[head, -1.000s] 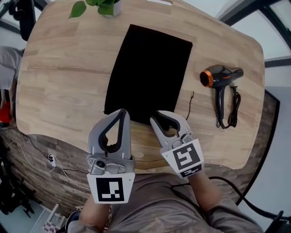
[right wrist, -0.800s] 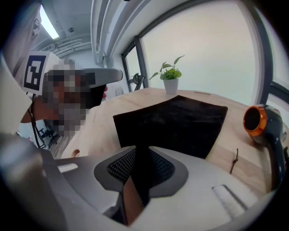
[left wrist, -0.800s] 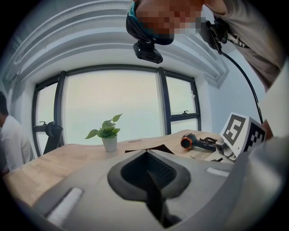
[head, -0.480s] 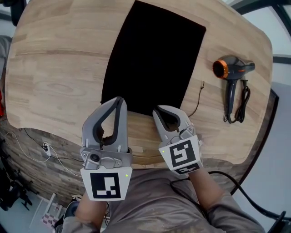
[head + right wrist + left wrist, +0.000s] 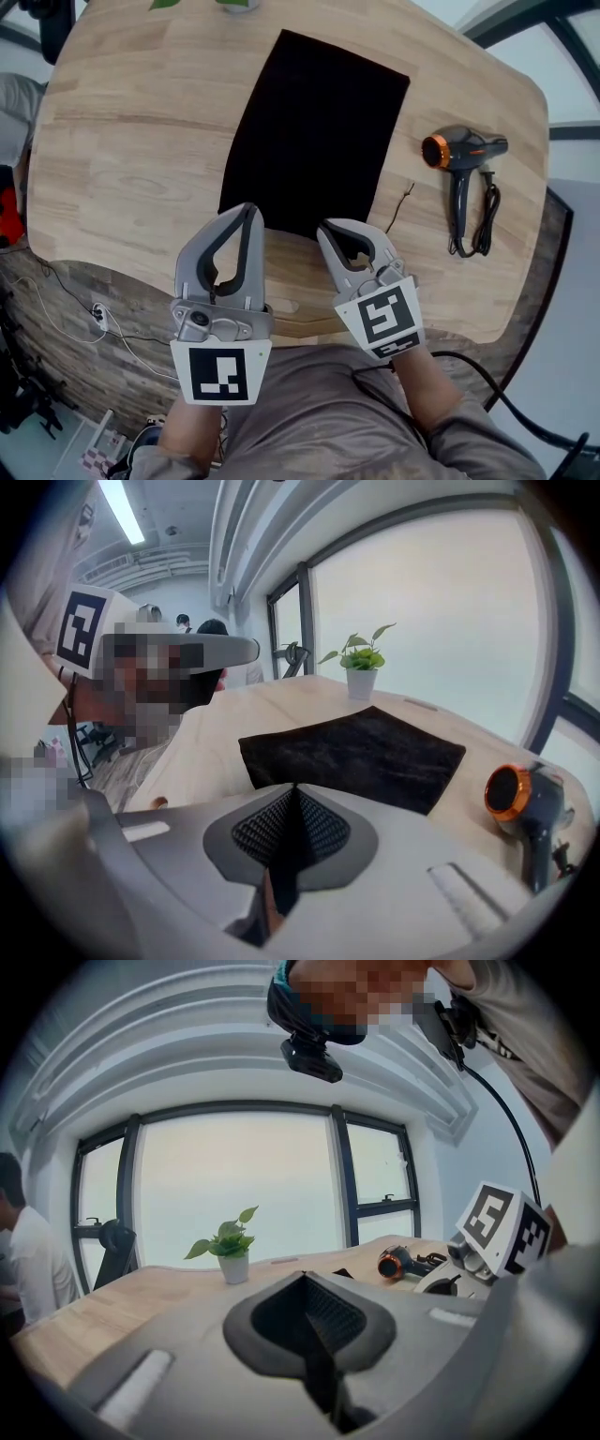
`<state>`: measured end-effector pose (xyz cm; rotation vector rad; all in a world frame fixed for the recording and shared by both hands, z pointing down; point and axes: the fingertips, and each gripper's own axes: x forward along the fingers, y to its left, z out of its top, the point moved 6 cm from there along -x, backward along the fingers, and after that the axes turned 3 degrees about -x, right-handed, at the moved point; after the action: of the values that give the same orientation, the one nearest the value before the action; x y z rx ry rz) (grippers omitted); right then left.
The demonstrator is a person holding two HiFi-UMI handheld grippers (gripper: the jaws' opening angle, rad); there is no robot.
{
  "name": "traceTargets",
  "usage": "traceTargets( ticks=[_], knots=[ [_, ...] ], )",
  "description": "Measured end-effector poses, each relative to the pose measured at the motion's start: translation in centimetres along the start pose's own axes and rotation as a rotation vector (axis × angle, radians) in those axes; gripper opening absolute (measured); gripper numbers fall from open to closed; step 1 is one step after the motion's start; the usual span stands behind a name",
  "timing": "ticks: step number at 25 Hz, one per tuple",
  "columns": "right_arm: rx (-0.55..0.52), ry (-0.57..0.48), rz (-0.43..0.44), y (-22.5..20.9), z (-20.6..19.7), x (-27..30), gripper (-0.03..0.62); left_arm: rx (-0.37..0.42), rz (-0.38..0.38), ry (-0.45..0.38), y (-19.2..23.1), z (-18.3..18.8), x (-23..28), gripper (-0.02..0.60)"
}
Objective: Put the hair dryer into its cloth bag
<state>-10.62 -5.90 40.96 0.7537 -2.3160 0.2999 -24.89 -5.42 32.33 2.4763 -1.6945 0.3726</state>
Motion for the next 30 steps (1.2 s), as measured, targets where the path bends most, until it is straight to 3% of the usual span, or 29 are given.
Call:
traceTargets(
  ticks=[4, 9, 15, 21, 30],
  knots=[
    [-0.039, 0.006, 0.009, -0.4, 1.0, -1.0, 0.037, -0.027, 0.015, -0.023, 0.0, 1.9, -0.7, 0.000],
    [-0.074, 0.110, 0.052, 0.1, -0.7, -0.1, 0.045, -0.013, 0.023, -0.030, -0.3, 2.9, -1.1, 0.000],
    [-0.073, 0.126, 0.071, 1.0, -2.4, 1.0, 0.093, -0.029, 0.019, 0.007, -0.8, 0.9, -1.1, 0.000],
    [-0.115, 0.131, 0.137, 2.5, -2.7, 2.1, 0.077, -0.049, 0.013, 0.034, -0.5, -0.6, -0.8, 0.000],
    [-0.111, 0.134, 0.146, 2.2, -2.2, 2.4, 0.038, -0.059, 0.026, 0.050, 0.4, -1.4, -0.7, 0.000]
  ],
)
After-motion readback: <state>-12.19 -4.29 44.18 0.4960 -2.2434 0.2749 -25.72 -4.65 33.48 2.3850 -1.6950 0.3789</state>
